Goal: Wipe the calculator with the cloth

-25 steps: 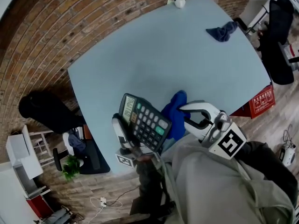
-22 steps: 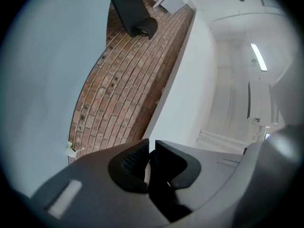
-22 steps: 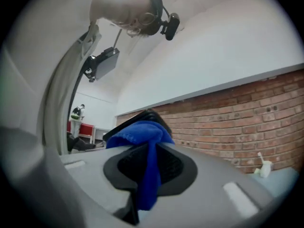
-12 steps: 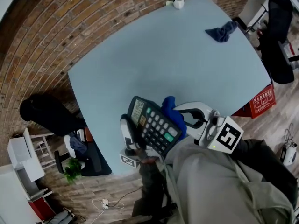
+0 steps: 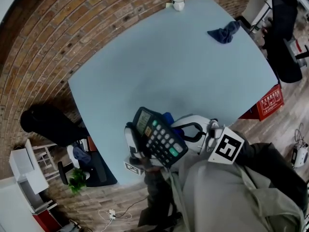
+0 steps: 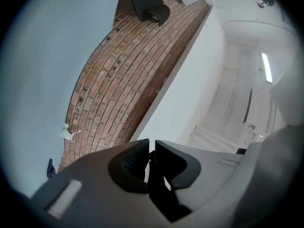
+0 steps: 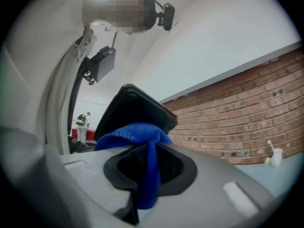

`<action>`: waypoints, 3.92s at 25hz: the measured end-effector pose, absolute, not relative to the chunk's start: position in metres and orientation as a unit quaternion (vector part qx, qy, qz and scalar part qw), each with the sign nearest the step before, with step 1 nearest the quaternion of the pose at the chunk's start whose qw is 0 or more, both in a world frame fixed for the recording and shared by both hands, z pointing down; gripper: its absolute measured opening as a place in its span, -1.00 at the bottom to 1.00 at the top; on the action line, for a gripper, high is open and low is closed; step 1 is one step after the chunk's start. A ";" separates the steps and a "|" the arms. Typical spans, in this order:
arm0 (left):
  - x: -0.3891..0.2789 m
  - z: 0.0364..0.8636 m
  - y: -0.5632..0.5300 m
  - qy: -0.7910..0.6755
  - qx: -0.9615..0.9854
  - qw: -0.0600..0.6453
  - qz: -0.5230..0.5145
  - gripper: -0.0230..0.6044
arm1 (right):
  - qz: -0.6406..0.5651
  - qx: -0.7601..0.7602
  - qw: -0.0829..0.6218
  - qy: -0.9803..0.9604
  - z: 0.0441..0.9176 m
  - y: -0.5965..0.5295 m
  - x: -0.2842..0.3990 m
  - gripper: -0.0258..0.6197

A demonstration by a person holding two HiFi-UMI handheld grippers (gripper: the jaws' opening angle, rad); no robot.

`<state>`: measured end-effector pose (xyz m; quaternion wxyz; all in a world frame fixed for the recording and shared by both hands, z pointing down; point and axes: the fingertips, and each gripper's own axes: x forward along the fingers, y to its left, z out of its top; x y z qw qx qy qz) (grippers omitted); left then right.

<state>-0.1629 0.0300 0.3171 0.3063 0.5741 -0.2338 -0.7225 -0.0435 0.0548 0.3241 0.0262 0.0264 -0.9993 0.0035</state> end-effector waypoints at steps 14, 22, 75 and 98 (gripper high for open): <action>-0.143 0.312 0.028 -0.200 0.619 0.329 -0.684 -0.81 | 0.036 0.040 -0.017 -0.998 0.312 0.023 -0.023 -0.76; -0.111 0.303 0.028 -0.151 0.637 0.353 -0.668 -0.80 | 0.055 0.074 -0.074 -0.993 0.304 -0.006 -0.033 -0.76; -0.145 0.350 0.027 -0.510 0.688 0.253 -0.450 -0.79 | -0.265 -0.032 0.205 -0.942 0.348 0.060 -0.044 -0.76; -0.183 0.361 0.040 -0.536 0.609 0.256 -0.526 -0.78 | -0.248 0.046 0.220 -0.942 0.356 0.026 -0.031 -0.76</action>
